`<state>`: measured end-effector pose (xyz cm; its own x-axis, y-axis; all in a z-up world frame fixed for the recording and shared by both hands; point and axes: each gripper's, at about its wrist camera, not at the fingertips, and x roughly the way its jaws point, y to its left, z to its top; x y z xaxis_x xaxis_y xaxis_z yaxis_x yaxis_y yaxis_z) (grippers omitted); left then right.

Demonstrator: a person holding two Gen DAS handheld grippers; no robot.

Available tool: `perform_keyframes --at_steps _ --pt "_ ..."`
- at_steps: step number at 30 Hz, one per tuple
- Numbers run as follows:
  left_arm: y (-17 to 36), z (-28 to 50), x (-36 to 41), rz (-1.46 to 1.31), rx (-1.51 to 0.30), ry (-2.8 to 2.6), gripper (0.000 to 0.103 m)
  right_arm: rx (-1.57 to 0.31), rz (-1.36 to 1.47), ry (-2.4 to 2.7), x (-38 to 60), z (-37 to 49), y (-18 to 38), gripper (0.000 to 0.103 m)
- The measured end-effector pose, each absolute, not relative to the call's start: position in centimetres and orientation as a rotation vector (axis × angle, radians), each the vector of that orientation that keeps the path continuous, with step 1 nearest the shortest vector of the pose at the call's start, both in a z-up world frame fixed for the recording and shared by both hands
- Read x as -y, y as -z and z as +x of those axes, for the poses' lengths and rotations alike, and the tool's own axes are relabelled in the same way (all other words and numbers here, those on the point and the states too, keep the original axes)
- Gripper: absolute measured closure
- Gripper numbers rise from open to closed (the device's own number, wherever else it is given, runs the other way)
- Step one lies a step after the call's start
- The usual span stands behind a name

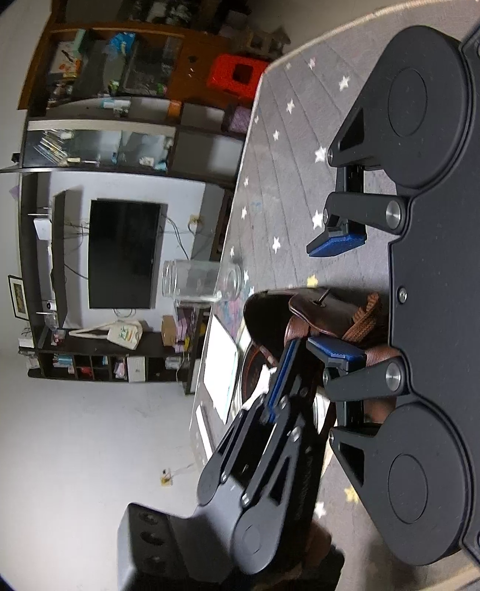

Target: Lace up shoes with both hands

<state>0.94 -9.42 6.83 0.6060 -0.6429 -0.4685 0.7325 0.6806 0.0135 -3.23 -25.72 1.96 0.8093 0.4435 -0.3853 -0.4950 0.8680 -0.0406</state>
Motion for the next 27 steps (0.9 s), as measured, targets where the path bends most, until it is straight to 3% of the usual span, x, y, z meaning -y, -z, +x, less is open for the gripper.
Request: perform_keyframes --at_steps 5,10,18,20,24,27 --pt "-6.6 0.8 9.5 0.217 -0.451 0.797 0.099 -0.388 -0.199 -0.515 25.8 -2.8 -2.4 0.055" --pt "-6.7 1.7 9.1 0.222 -0.453 0.797 0.098 -0.411 -0.346 -0.542 25.0 -2.3 -1.5 0.075" --pt "-6.9 1.5 8.5 0.234 -0.454 0.776 0.098 -0.394 -0.521 -0.613 23.1 -2.0 -1.0 0.094" --pt "-7.1 1.1 8.2 0.238 -0.449 0.766 0.095 -0.393 -0.550 -0.625 22.2 -2.2 -0.5 0.099" --pt "-7.8 0.0 7.1 0.238 -0.419 0.727 0.070 -0.360 -0.593 -0.605 21.9 -2.8 -0.3 0.100" --pt "-8.2 -0.9 6.2 0.230 -0.409 0.692 0.069 -0.322 -0.638 -0.567 21.8 -3.5 -0.1 0.099"
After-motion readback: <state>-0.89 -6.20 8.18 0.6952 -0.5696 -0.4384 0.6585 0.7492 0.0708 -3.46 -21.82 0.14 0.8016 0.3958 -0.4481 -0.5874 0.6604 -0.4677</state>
